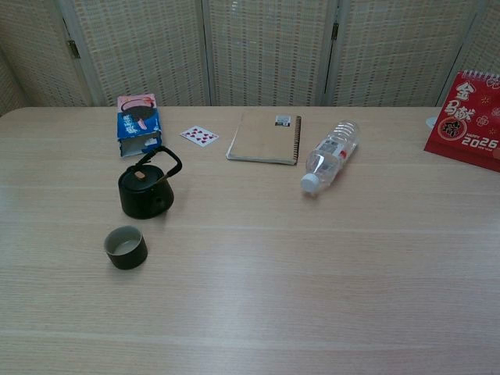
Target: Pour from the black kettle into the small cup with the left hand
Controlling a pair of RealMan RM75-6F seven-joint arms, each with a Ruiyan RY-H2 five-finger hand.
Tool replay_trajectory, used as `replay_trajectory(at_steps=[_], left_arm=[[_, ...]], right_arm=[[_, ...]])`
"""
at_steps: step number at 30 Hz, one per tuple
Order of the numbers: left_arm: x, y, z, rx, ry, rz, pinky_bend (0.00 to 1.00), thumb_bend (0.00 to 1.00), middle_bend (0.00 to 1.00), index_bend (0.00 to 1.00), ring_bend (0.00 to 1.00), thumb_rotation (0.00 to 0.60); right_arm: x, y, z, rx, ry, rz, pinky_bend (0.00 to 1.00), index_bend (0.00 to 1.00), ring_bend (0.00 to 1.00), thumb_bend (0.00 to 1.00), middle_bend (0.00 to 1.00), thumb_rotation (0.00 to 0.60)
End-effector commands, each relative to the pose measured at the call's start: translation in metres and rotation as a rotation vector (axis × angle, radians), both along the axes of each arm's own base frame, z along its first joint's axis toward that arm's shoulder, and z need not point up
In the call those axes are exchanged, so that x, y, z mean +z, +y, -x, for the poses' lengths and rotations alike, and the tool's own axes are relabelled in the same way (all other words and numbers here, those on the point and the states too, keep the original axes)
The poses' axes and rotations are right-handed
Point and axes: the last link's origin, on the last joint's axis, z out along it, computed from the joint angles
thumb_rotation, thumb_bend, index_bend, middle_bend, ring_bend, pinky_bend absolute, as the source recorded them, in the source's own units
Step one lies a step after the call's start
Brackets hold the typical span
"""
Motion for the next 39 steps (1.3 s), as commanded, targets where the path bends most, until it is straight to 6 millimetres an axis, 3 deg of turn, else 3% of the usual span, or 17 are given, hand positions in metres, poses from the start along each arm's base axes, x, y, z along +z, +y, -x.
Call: replay_trajectory(at_steps=[1, 26, 31, 39], left_arm=[[0.0, 0.001, 0.0, -0.001, 0.001, 0.0, 0.0, 0.25, 0.03, 0.05, 0.02, 0.6], [0.0, 0.011, -0.004, -0.028, -0.016, 0.014, 0.0, 0.26, 0.08, 0.09, 0.04, 0.6], [-0.003, 0.03, -0.008, -0.064, -0.019, 0.063, 0.0, 0.26, 0.12, 0.14, 0.07, 0.6], [-0.009, 0.076, -0.029, -0.162, -0.053, 0.19, 0.0, 0.26, 0.16, 0.18, 0.1, 0.6]], right_arm=[[0.001, 0.0, 0.0, 0.002, -0.005, 0.008, 0.0, 0.0, 0.14, 0.29, 0.06, 0.6], [0.003, 0.005, 0.002, 0.007, -0.021, 0.0, 0.0, 0.0, 0.15, 0.29, 0.07, 0.6], [0.004, 0.003, 0.001, 0.013, -0.02, -0.006, 0.0, 0.0, 0.16, 0.29, 0.07, 0.6], [0.004, 0.002, -0.002, 0.025, -0.016, -0.02, 0.0, 0.01, 0.17, 0.29, 0.07, 0.6]])
